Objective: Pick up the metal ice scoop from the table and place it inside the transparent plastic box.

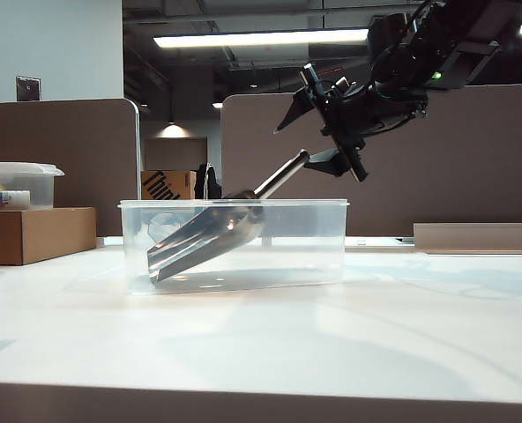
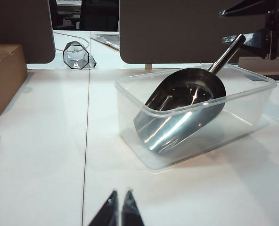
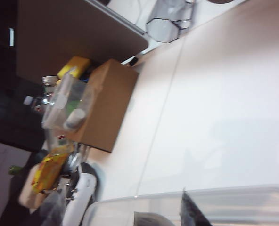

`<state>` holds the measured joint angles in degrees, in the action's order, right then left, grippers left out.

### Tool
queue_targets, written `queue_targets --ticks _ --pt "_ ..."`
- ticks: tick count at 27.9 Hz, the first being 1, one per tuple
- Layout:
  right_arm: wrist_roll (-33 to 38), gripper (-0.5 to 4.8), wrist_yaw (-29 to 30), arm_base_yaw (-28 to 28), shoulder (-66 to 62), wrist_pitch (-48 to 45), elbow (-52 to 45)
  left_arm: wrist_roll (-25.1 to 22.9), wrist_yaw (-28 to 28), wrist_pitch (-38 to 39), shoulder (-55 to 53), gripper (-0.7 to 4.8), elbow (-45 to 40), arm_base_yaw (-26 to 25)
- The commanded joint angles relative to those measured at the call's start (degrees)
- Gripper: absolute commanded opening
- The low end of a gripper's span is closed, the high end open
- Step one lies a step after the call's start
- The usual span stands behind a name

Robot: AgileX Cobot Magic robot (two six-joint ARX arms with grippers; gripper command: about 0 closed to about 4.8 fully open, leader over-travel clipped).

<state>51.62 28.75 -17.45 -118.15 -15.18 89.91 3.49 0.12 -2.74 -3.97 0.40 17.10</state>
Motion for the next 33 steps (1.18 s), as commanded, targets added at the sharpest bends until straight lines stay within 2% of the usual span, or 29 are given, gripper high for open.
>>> queue_targets --ticks 1,11,18,19,20,23,28,33 --pt "-3.6 3.05 -2.2 -0.3 0.6 2.1 0.2 0.0 -0.2 -0.7 0.0 0.21 0.0 0.0" --pt "-16.7 3.04 -16.8 -2.3 2.5 11.3 0.2 0.0 -0.2 -0.7 0.0 0.21 0.0 0.0" --pt "-19.1 3.01 -19.7 -2.6 2.7 14.7 0.2 0.0 -0.2 -0.7 0.0 0.21 0.0 0.0" --pt "-19.0 2.9 -19.6 -2.7 2.7 14.8 0.2 0.0 -0.2 -0.7 0.0 0.21 0.0 0.0" --pt "-18.8 2.47 -19.4 -2.7 2.7 14.8 0.2 0.0 -0.2 -0.7 0.0 0.21 0.0 0.0" --pt "-18.9 -0.12 -18.6 -2.7 3.2 15.1 0.2 0.0 -0.2 -0.7 0.0 0.21 0.0 0.0" --pt "-19.2 -0.03 -19.1 -2.6 5.1 16.0 0.2 0.0 -0.2 -0.7 0.1 0.21 0.0 -0.2" --pt "-26.1 -0.03 -26.4 -2.6 10.2 21.4 0.2 0.0 -0.3 -0.6 1.3 0.21 0.0 -2.5"
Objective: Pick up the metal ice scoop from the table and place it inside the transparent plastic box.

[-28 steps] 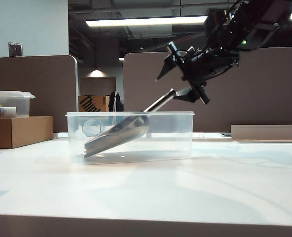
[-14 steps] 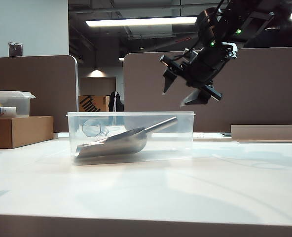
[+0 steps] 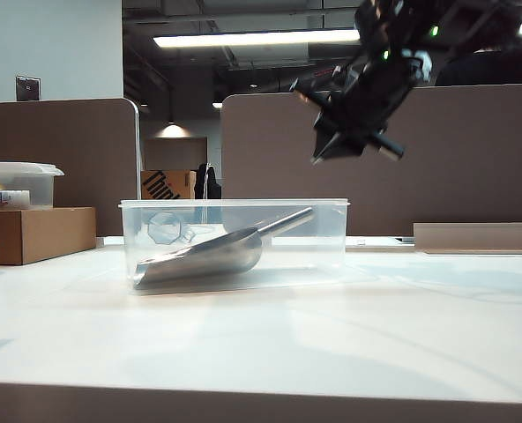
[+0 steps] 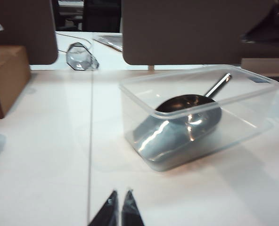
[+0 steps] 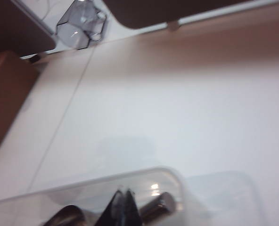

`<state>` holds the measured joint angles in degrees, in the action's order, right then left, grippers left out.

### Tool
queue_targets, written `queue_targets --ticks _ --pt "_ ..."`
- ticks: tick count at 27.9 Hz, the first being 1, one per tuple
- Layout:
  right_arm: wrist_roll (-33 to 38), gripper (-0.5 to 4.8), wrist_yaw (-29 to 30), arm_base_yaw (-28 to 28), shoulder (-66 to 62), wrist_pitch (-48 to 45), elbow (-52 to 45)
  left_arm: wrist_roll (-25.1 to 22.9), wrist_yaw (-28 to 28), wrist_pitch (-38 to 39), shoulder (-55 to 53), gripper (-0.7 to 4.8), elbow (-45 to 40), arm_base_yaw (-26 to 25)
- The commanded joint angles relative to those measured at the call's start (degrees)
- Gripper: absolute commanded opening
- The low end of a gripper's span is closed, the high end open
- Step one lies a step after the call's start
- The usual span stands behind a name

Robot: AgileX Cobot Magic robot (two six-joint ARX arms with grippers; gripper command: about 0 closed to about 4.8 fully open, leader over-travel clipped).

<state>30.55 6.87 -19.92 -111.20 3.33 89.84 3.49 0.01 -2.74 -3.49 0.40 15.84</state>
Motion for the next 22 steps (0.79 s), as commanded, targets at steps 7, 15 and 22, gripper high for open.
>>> queue_targets --ticks 7,15,22 --pt "-15.8 -0.02 -11.6 -0.3 12.8 12.5 0.2 0.0 -0.2 -0.8 3.3 0.21 0.0 -6.4" --pt "-19.7 -0.02 -13.4 -0.8 25.5 16.3 -2.8 0.0 0.0 -0.6 3.3 0.21 0.0 -10.9" --pt "-20.1 -0.03 -14.8 -1.2 43.1 12.0 -19.0 0.0 0.0 -0.6 3.3 0.21 0.0 -11.2"
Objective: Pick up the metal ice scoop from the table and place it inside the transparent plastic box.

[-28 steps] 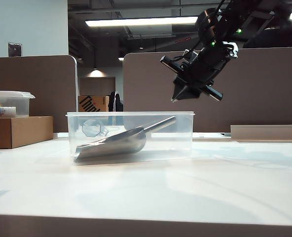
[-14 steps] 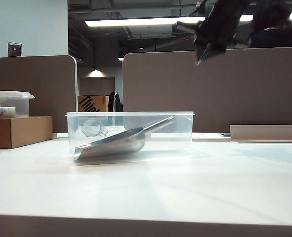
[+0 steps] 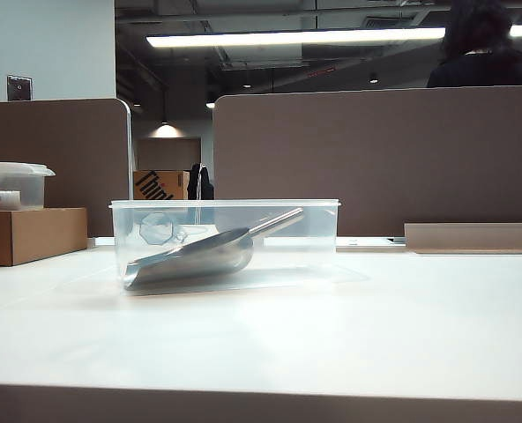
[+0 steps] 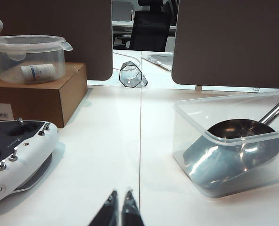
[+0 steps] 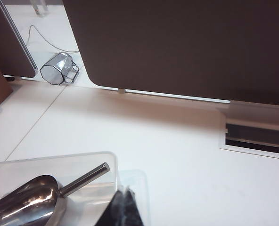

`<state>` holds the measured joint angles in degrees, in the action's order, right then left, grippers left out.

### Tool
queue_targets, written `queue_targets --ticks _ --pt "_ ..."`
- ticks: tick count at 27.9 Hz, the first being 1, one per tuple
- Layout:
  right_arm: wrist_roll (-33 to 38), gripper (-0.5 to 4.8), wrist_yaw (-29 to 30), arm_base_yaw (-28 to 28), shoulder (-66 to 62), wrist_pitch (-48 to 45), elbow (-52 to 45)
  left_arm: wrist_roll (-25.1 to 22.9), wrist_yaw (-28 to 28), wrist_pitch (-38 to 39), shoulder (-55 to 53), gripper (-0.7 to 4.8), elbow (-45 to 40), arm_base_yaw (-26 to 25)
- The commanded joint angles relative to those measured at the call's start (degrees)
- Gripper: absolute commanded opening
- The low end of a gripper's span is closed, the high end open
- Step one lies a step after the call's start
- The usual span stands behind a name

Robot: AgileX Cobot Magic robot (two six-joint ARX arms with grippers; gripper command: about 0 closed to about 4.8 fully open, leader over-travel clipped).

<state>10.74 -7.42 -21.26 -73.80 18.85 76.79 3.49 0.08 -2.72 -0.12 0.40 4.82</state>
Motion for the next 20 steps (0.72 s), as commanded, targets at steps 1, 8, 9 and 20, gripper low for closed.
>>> queue_targets --ticks 1,8,9,20 --pt "-0.3 -0.03 -0.7 0.1 8.2 -4.7 -8.6 0.0 -0.1 -0.7 0.0 0.21 0.0 -0.2" --pt "-0.3 -0.02 -3.2 0.1 23.5 -7.7 -23.7 0.0 -0.1 -0.7 0.0 0.21 0.0 -0.3" --pt "-0.3 -0.02 -3.2 0.1 25.0 -8.1 -25.2 0.0 -0.1 -0.7 0.0 0.21 0.0 -0.5" --pt "-2.3 -0.02 -3.2 0.1 37.4 -18.4 -40.6 0.0 -0.1 -0.7 0.0 0.21 0.0 -4.4"
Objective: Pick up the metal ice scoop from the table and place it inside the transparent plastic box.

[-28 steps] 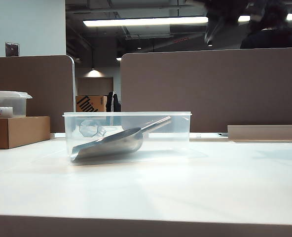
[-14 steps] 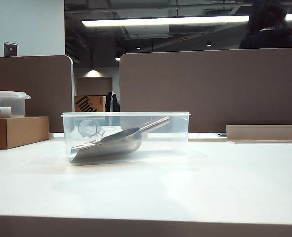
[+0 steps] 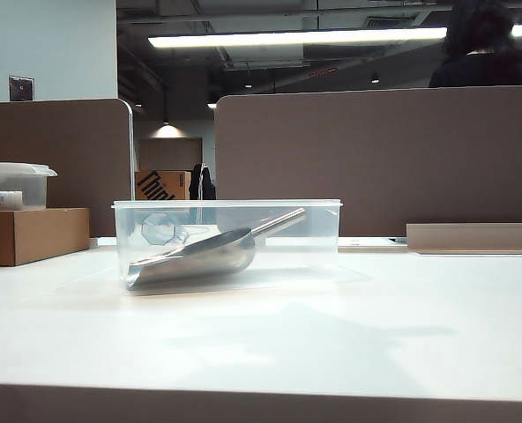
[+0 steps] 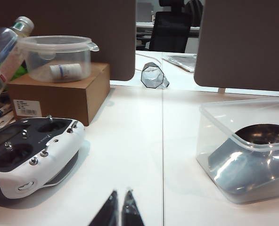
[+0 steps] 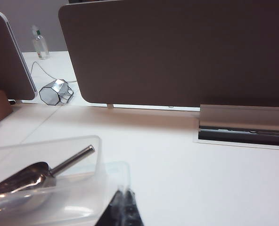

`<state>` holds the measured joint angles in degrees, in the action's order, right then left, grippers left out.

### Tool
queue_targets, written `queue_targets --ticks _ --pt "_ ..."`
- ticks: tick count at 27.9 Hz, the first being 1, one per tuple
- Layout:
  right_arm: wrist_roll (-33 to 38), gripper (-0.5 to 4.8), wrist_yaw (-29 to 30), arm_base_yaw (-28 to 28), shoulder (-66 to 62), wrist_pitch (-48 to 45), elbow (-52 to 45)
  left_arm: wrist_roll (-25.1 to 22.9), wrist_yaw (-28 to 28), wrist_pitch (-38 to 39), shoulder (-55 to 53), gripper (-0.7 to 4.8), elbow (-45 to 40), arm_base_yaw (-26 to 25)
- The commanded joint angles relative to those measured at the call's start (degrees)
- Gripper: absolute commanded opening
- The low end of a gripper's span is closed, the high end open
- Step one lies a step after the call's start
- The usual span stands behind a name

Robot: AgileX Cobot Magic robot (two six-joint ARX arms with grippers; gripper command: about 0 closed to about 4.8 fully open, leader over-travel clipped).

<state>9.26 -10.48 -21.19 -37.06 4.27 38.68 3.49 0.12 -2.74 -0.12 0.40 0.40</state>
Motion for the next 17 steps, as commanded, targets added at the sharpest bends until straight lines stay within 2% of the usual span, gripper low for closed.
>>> queue_targets --ticks 1,5,17 --pt "-1.0 -0.02 -0.1 0.1 0.6 -4.9 -3.4 0.0 -0.2 -0.6 0.0 0.21 0.0 0.0" --pt "-1.8 -0.01 0.1 0.1 -0.3 -7.6 -5.9 0.0 -0.2 -0.6 0.0 0.21 0.0 0.0" --pt "-1.8 -0.01 0.1 0.1 -0.7 -7.1 -6.0 0.0 -0.2 -0.7 0.0 0.21 0.0 0.0"
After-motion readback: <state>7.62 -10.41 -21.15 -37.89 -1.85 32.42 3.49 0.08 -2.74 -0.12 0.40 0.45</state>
